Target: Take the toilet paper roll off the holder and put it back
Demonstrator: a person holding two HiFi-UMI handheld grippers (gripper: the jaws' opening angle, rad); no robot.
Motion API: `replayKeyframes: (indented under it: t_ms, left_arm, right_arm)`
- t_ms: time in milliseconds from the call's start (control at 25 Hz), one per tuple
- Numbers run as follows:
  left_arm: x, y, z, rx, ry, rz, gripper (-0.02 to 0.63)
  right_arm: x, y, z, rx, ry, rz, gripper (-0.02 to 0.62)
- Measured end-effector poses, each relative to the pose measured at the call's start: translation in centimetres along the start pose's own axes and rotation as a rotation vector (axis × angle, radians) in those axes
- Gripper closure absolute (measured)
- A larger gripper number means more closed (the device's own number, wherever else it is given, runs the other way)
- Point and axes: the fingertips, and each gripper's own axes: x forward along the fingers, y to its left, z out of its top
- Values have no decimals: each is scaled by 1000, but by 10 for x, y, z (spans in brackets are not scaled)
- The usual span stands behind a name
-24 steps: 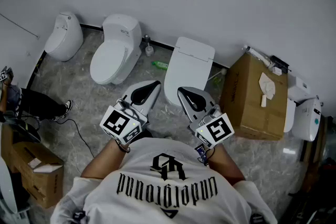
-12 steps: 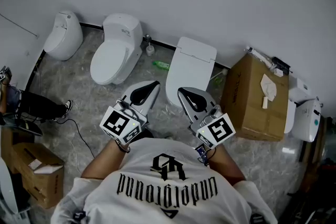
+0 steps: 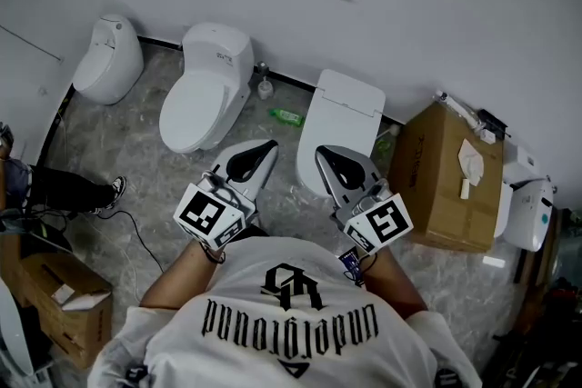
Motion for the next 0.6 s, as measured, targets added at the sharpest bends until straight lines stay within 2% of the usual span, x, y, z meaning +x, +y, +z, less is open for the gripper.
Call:
replayKeyframes:
  t_ms: [440, 600]
  left_arm:
    - [-27, 112, 23, 13, 14, -48, 592]
    - [-35, 143, 23, 7, 20, -31, 592]
  right_arm:
    - [127, 4, 16, -6, -8, -33, 583]
    - [152, 1, 13, 0, -1, -41, 583]
